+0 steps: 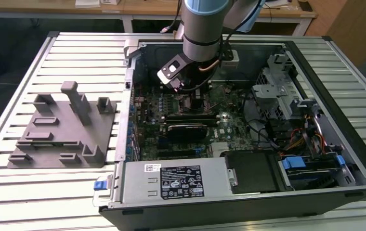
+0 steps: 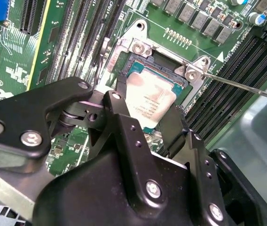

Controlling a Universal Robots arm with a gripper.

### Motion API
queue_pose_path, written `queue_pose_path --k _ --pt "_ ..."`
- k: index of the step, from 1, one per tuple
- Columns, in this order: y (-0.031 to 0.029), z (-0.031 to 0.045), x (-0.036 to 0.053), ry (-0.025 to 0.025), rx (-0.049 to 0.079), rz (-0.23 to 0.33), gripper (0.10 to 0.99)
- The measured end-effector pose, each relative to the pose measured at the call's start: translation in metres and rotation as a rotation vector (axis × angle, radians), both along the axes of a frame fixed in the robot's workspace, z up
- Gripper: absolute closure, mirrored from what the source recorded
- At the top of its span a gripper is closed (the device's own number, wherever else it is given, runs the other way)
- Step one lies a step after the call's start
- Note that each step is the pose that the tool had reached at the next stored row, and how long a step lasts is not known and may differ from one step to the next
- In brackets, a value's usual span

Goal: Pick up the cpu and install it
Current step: 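Place the cpu into insertion slot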

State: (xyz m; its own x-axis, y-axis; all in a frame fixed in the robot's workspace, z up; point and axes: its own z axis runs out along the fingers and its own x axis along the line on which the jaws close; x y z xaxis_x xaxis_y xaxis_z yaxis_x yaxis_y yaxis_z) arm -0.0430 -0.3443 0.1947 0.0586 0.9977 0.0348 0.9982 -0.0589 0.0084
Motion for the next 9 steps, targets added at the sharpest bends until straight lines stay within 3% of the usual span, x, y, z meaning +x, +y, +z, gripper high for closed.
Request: queue_pose_path --k 9 --pt "0.0001 0.0032 0.0000 -0.0002 0.000 0.003 0.561"
